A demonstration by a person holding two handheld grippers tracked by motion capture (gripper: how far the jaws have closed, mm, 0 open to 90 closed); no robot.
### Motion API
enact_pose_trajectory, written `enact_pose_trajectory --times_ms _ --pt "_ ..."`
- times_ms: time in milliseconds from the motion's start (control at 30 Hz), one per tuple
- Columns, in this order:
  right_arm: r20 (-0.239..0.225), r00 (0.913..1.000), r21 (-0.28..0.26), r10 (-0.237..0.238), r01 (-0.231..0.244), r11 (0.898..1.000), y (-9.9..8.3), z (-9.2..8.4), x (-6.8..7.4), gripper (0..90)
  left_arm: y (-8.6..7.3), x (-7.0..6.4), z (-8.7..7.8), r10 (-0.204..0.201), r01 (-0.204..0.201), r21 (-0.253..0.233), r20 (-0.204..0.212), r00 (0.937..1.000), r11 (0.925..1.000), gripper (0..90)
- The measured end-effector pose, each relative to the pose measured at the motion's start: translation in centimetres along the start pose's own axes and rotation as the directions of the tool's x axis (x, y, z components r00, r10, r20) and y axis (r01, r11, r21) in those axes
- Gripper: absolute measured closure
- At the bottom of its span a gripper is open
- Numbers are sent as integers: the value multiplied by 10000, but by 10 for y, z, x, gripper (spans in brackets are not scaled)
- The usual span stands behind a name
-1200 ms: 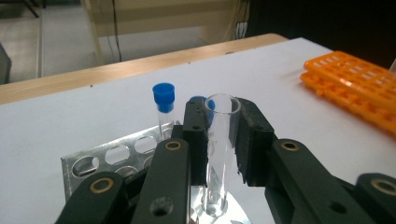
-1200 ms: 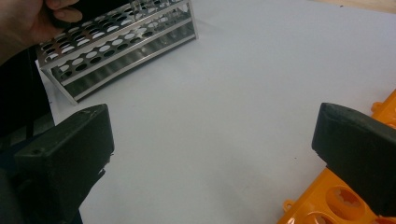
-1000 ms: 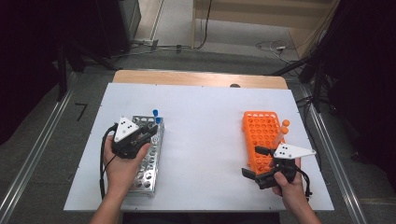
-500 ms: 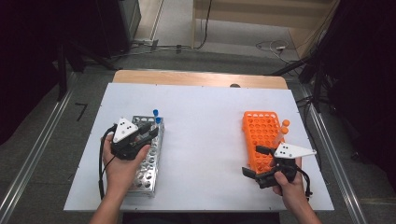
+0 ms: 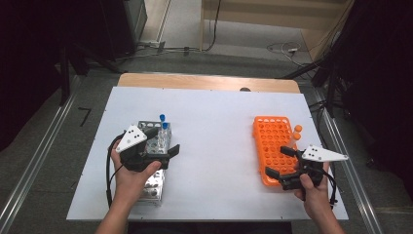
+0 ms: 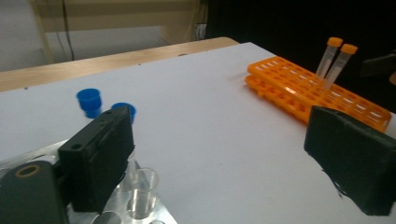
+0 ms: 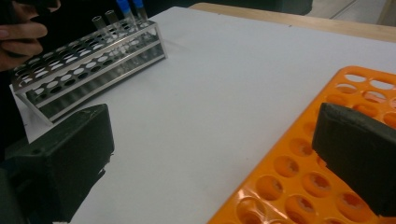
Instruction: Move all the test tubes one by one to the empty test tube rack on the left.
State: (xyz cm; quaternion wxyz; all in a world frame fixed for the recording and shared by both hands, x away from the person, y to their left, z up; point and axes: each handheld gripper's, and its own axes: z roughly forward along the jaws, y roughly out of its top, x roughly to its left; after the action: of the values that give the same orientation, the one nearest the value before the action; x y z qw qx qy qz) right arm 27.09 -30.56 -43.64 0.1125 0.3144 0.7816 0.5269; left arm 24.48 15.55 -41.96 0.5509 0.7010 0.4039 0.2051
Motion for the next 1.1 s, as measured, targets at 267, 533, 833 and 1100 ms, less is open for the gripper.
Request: enact_pose_trajectory --times_ms 267,533,833,1100 --pt "499 9985 185 203 -213 9996 -9 -10 -17 0 0 -9 4 177 -180 90 330 9993 9998 0" --pt "855 9941 383 671 -706 9968 -19 -14 -38 13 0 -8 2 169 -171 49 354 9992 9998 0" --pt "1599 9785 699 1301 -1427 9873 -25 -10 -61 91 0 -10 3 160 -153 -102 709 9974 9998 0" --pt "2199 9624 719 1592 -1787 9813 -26 -3 -78 352 -2 -10 4 155 -155 -8 795 9967 9999 0"
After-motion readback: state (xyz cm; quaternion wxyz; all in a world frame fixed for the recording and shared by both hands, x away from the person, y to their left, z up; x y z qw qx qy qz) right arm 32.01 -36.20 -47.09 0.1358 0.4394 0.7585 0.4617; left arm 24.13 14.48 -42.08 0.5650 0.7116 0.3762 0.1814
